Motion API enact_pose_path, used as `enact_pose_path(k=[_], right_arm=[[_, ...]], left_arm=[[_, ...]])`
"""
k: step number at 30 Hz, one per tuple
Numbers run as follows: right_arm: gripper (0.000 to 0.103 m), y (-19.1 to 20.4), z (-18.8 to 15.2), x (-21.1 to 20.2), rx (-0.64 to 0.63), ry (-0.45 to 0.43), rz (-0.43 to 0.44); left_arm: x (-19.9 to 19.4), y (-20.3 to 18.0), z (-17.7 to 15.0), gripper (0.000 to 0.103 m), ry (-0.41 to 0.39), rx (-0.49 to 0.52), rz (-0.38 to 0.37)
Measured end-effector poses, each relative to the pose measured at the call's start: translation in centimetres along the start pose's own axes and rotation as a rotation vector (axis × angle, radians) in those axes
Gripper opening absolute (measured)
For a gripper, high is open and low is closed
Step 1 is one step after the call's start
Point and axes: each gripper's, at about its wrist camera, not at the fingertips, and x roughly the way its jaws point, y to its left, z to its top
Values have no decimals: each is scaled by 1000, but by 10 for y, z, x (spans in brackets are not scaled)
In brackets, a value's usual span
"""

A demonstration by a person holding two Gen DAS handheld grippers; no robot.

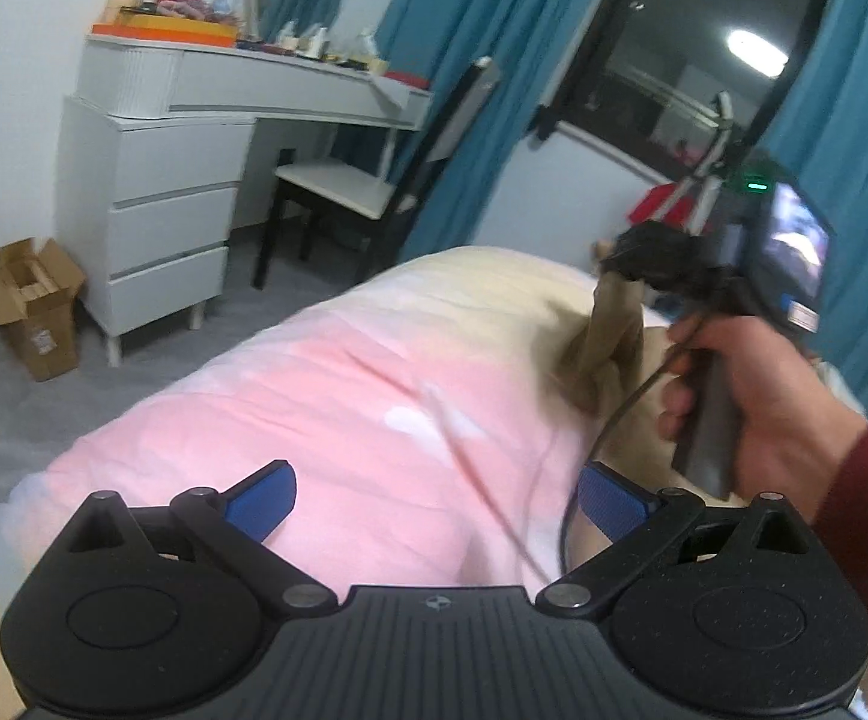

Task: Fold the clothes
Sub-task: 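Fold the held side inward over the body with the right gripper and release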

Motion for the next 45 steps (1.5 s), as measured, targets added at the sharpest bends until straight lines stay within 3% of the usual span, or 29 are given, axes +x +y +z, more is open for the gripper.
enact_pose_path(k=[5, 10, 15, 18, 20, 21, 23, 27, 31, 34, 35, 36, 38, 39, 41, 45], right_arm=[[8, -86, 16, -51, 200, -99, -64], [8, -193, -20, -86, 438, -110, -205], [10, -254, -85, -92, 614, -7, -295], [19, -259, -98, -95, 629, -13, -269], [42, -247, -94, -99, 573, -31, -267], [60, -238, -92, -105, 531, -51, -266], [77, -217, -87, -119, 454, -106, -273], [77, -172, -77, -135, 342, -162, -303], [75, -139, -80, -115, 267, -52, -234], [74, -129, -86, -85, 234, 61, -306], [63, -133, -88, -80, 255, 74, -334], [39, -138, -90, -77, 284, 78, -360], [16, -152, -93, -82, 375, 63, -371], [10, -156, -94, -88, 409, 41, -360], [8, -160, -95, -104, 434, -19, -337], [8, -177, -107, -133, 495, -81, -394]], left_arm=[[-25, -31, -10, 102, -53, 111, -214], [-25, -58, -27, 102, -21, 217, -293], [-11, -72, -39, 102, 36, 246, -312], [-7, -74, -41, 102, 46, 263, -305], [-3, -76, -43, 102, 52, 274, -300], [-2, -77, -44, 102, 56, 280, -297], [1, -79, -45, 102, 62, 291, -292], [4, -78, -43, 102, 67, 288, -282], [4, -77, -43, 102, 64, 295, -265], [6, -76, -42, 102, 71, 292, -258], [7, -75, -42, 102, 76, 287, -255], [8, -73, -41, 102, 82, 281, -253], [8, -71, -40, 102, 90, 267, -260], [8, -70, -40, 102, 91, 263, -266], [8, -69, -39, 102, 97, 259, -275], [7, -68, -40, 102, 100, 255, -298]])
